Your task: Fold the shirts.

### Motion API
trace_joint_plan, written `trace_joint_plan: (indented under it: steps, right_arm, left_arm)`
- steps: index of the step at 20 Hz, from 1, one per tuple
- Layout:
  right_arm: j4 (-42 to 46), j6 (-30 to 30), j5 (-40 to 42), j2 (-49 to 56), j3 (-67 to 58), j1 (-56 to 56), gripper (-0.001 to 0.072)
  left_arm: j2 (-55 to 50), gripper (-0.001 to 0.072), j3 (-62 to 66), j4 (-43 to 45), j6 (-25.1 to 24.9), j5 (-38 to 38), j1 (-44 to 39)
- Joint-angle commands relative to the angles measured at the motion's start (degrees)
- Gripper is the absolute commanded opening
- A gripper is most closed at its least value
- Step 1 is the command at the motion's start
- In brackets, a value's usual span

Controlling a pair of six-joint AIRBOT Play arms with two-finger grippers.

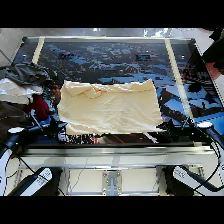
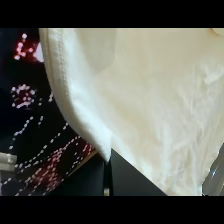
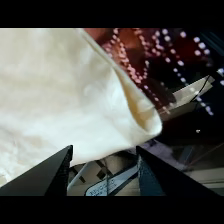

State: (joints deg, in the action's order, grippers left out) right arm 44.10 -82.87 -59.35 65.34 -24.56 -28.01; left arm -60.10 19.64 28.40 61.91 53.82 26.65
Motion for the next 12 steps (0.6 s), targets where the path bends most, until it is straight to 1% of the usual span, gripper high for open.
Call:
trace_joint_plan:
  steps: [1,2,3,4,5,6,7,10,12]
  right_arm:
    - [-3.0,0.1,6.8,1.8,0.1,2.1,0.0268]
    - [-4.5,0.2,8.9,1.8,0.1,3.3,0.0145]
    - [-6.5,1.9,10.4,1.8,0.1,4.6,0.0012]
    - [-8.9,5.2,10.5,1.8,-0.2,5.7,0.0012]
    - [-11.4,10.6,8.5,1.7,-1.1,6.5,0.0011]
    - [-13.2,15.6,5.4,1.1,-2.5,6.9,0.0010]
    - [-14.2,18.5,1.7,-0.4,-4.4,7.0,0.0009]
    - [-11.9,19.3,-9.9,-10.0,-12.8,7.0,0.0010]
    - [-7.7,18.4,-16.4,-18.9,-20.0,7.0,0.0011]
  left_arm:
    - [0.0,0.0014,0.1,0.0,0.0,0.0,0.0]
    - [0.0,0.0014,0.1,0.0,0.0,0.0,0.0]
    - [0.0,0.0013,0.2,0.0,0.0,0.0,0.0]
    - [0.2,0.0013,0.5,0.1,0.0,0.2,0.0]
    - [0.8,0.0012,1.5,0.0,-0.7,1.3,0.0]
    - [2.0,0.0012,3.1,0.1,-0.9,3.2,0.0]
    - [4.2,0.0012,5.2,0.3,-0.9,5.7,0.0]
    - [14.3,0.0012,12.7,0.2,-0.1,14.8,2.3]
    - [24.0,0.0012,17.9,0.2,4.3,17.2,6.1]
